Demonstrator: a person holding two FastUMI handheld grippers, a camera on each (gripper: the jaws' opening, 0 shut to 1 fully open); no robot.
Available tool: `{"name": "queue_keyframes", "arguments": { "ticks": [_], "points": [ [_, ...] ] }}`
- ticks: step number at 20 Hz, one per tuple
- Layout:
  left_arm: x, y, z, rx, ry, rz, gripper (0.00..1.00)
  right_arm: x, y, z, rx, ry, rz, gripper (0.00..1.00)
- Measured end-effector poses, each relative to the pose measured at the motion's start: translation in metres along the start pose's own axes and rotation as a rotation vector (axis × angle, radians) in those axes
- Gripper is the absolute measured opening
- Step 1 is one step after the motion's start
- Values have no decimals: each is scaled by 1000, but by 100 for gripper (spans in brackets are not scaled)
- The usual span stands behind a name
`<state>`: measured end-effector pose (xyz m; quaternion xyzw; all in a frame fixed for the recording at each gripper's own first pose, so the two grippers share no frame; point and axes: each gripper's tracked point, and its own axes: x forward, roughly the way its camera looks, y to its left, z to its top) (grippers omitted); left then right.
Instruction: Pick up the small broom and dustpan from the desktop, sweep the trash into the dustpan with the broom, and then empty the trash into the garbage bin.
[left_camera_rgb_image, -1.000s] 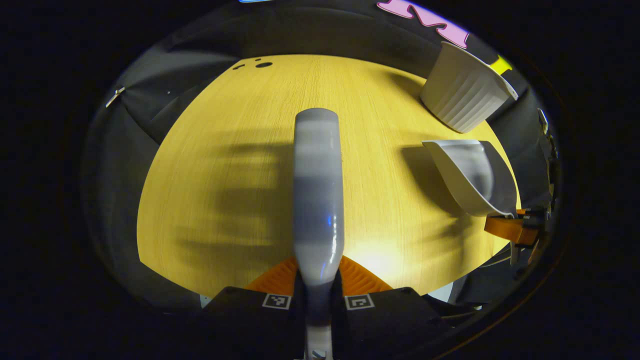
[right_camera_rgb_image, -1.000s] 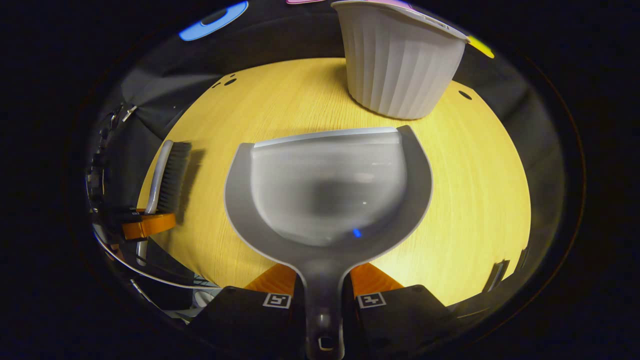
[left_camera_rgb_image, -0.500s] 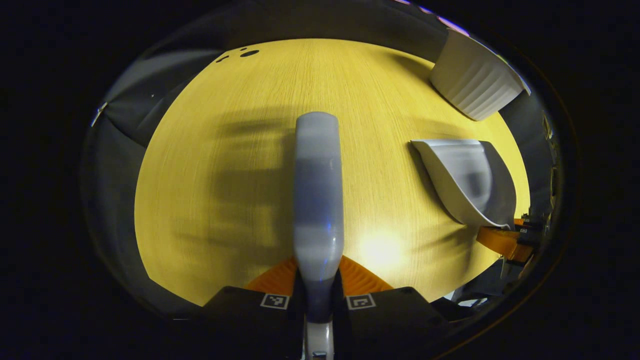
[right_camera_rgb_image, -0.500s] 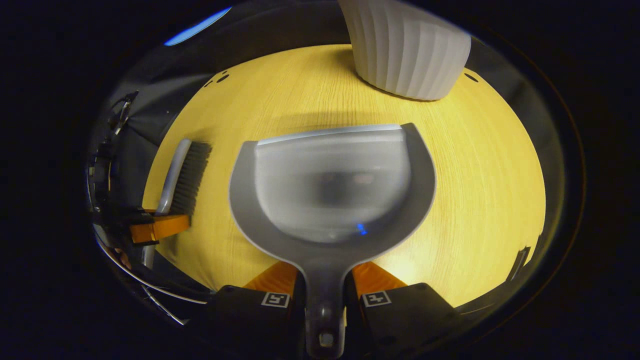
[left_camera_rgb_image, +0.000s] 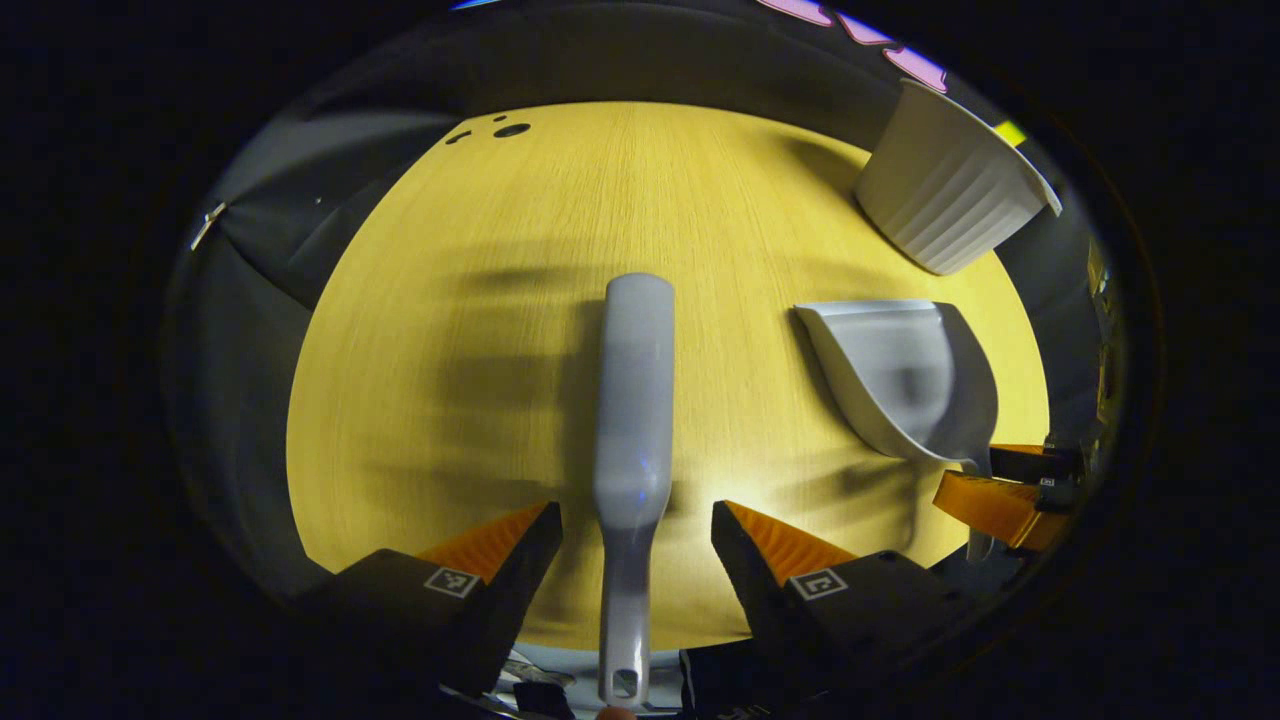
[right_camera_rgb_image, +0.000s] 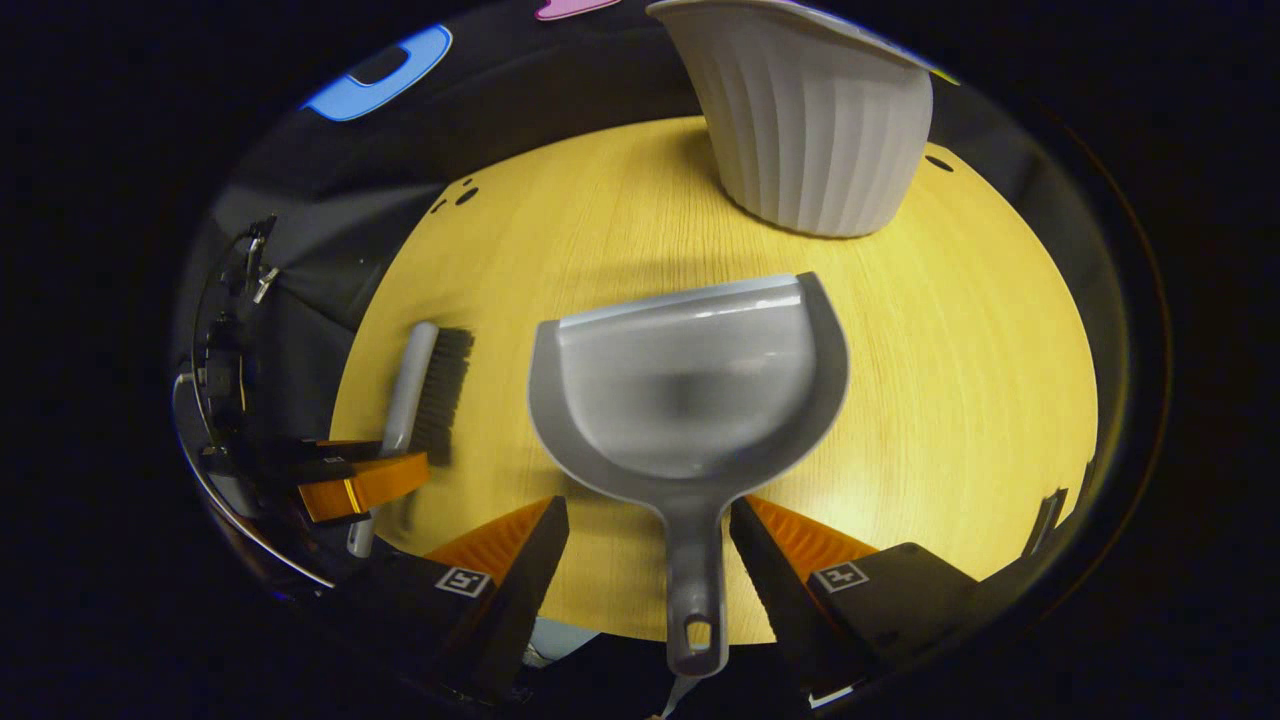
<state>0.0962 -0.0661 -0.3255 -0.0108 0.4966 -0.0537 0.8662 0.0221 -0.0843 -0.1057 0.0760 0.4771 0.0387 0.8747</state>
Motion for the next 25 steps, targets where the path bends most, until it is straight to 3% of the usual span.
{"name": "queue_keyframes", "arguments": {
  "ticks": [5, 8, 11, 18, 22, 25],
  "points": [
    [-61, -11, 16, -29, -178, -23, 96, -68, 4, 42, -70, -216, -8, 99],
    [-109, -9, 37, -14, -386, 46, 96, -115, 7, 70, -127, -402, -22, 99],
    [-154, -15, 47, -29, -541, 69, 96, -156, 13, 88, -134, -546, -34, 99],
    [-227, -40, 43, -26, -832, 92, 96, -200, 27, 101, -245, -806, -50, 99],
    [-239, -54, 39, -31, -910, 85, 96, -206, 23, 83, -247, -821, -61, 99],
    [-245, -66, 39, 26, -938, 76, 96, -199, 15, 78, -232, -792, -73, 98]
  ]
}}
